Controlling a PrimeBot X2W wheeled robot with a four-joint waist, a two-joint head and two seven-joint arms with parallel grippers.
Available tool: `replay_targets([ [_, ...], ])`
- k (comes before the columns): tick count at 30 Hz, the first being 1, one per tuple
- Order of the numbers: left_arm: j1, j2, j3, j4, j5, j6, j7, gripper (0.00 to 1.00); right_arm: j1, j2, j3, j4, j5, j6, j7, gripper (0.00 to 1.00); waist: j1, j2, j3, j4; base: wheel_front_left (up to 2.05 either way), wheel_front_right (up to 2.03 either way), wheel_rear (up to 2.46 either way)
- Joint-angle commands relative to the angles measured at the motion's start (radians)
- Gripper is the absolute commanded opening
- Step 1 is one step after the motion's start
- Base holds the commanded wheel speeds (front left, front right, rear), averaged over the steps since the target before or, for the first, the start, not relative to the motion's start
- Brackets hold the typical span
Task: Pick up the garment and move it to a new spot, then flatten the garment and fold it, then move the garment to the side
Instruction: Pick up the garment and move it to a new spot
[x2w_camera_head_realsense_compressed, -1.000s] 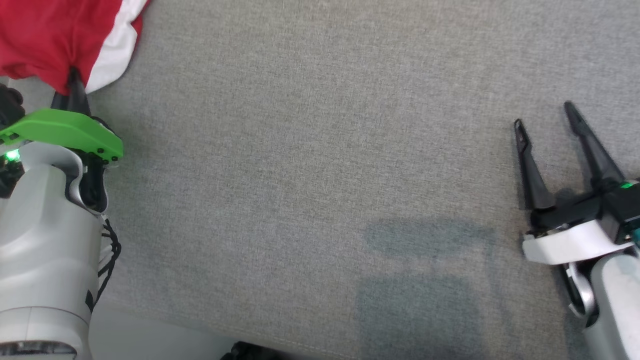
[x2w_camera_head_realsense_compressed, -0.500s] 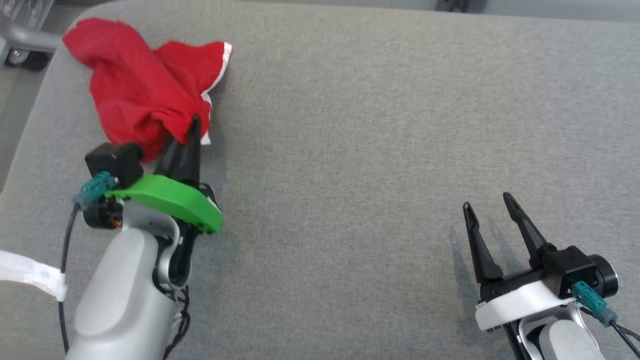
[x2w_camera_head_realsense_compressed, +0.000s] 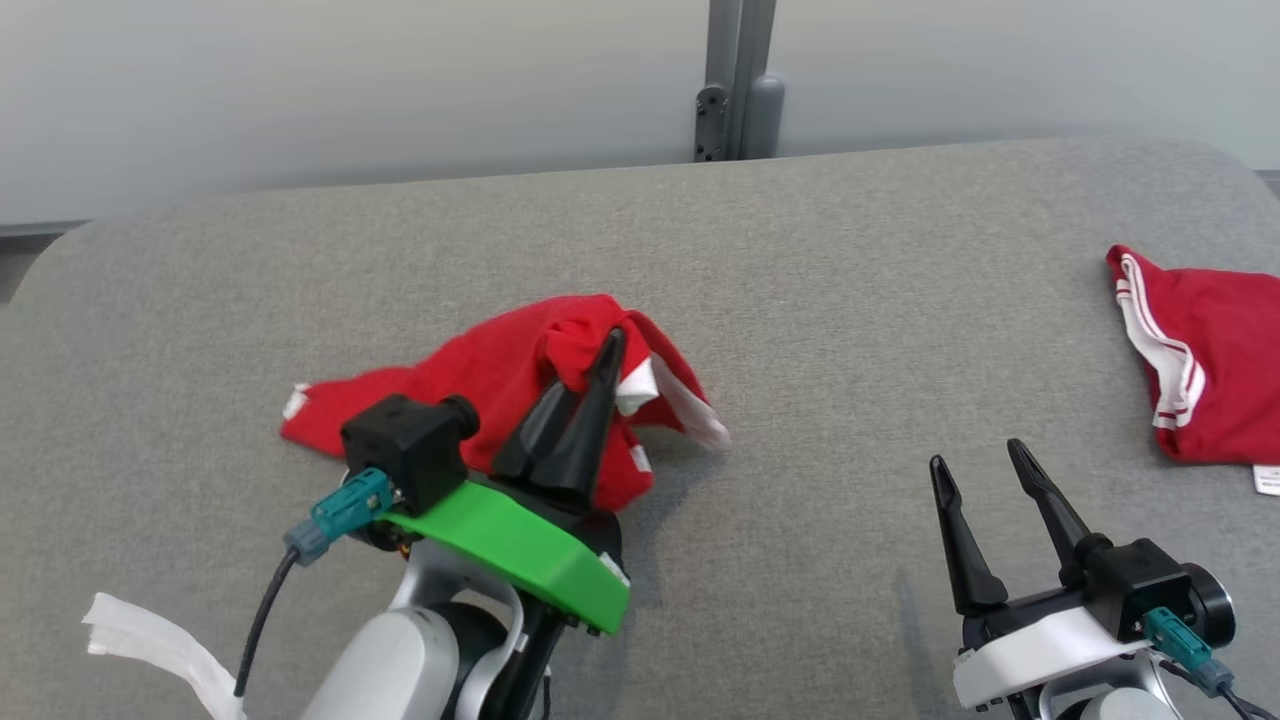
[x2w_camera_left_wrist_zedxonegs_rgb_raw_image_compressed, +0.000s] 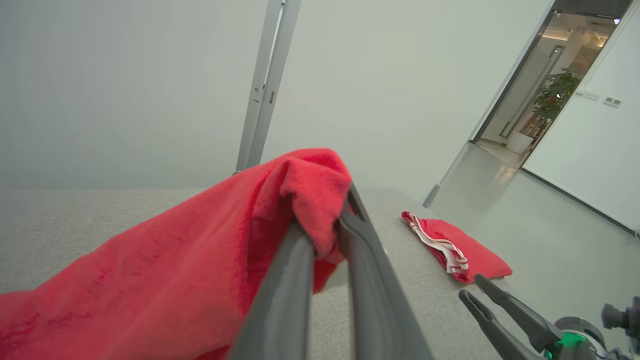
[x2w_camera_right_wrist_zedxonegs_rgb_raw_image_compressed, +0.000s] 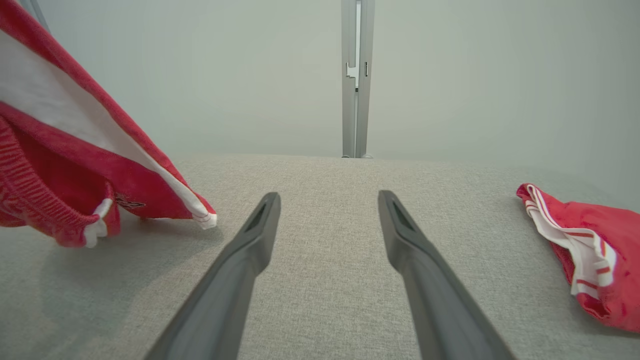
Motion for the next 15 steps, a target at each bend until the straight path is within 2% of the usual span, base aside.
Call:
replay_targets([
  [1, 0.017, -0.005, -0.011, -0.027, 0.003, 0.007, 0.013, 0.0, 0.014, 0.001, 0.0, -0.002, -0.001, -0.001, -0.003, 1.0, 0.0001, -0.0001, -0.047, -0.053, 0.0, 0.0, 0.0],
  [5, 0.023, -0.014, -0.033, -0.07, -0.004, 0.022, 0.046, 0.0, 0.006, 0.004, 0.003, -0.004, -0.002, -0.001, -0.003, 1.0, 0.0001, -0.0001, -0.036, -0.059, 0.0, 0.0, 0.0],
  [7, 0.026, -0.035, -0.038, -0.032, -0.045, 0.028, 0.064, 0.0, -0.009, 0.007, 0.007, -0.004, -0.002, -0.001, -0.003, 1.0, 0.0001, -0.0001, -0.016, -0.063, 0.0, 0.0, 0.0],
  [11, -0.028, -0.036, -0.022, 0.14, -0.053, 0.034, 0.067, 0.0, -0.028, 0.013, 0.017, 0.005, -0.001, -0.001, -0.003, 1.0, 0.0001, -0.0001, 0.016, -0.071, 0.0, 0.0, 0.0],
  [15, -0.096, -0.048, -0.003, 0.384, -0.049, 0.017, 0.027, 0.0, -0.051, 0.017, 0.032, 0.017, 0.001, -0.001, -0.003, 1.0, 0.0001, -0.0001, 0.054, -0.086, 0.0, 0.0, 0.0],
])
